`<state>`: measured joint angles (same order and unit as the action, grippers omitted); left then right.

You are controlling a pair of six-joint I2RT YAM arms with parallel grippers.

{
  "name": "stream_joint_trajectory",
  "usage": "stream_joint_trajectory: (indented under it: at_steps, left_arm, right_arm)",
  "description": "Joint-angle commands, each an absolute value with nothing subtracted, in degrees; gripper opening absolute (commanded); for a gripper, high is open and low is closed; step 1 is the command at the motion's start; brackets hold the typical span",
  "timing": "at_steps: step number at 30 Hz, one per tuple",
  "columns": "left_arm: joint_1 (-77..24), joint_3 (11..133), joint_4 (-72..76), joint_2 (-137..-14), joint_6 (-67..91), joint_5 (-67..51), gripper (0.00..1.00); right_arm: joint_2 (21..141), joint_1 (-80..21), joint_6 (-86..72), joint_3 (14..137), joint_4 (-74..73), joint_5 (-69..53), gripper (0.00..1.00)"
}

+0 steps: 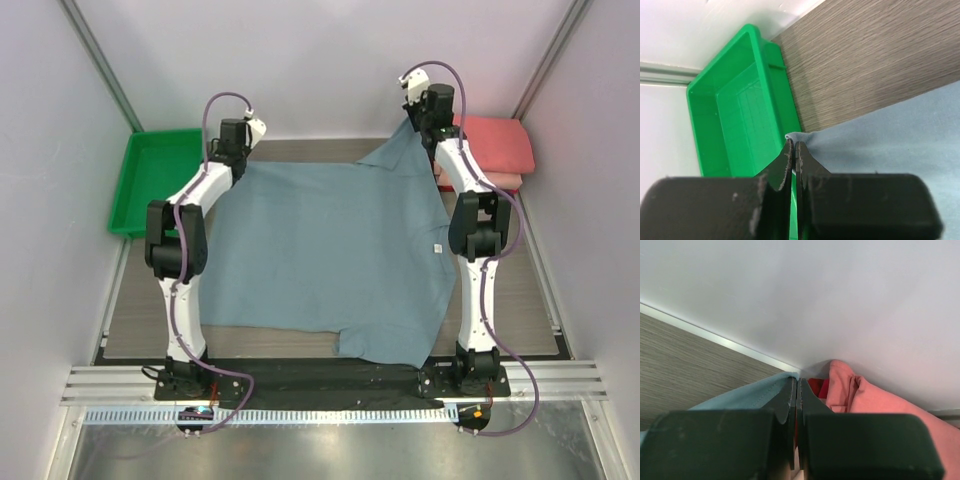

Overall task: Fold and stack the t-shirts
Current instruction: Flatten the tshirt out

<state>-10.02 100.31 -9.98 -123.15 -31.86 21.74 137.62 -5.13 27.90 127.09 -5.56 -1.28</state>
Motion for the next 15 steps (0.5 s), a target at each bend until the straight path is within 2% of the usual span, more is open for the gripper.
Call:
stream_joint_trajectory:
  at_steps: [1, 6, 15]
  left_arm:
    - [-9.14, 100.90, -7.47, -118.58, -30.94, 23.56, 0.00]
    - [-9.14, 101.34, -9.57, -108.92, -27.16, 21.36, 0.00]
    - [-9.14, 94.67, -17.40, -80.45, -24.26, 18.73, 0.00]
  right_arm:
    - [133.07, -5.63, 26.55, 130.08, -1.84, -0.26, 0.01]
    - [123.68, -5.63, 25.31, 128.15, -3.69, 1.50, 0.01]
    - [93.37, -6.94, 22.41, 116.47, -10.89, -3.07, 0.01]
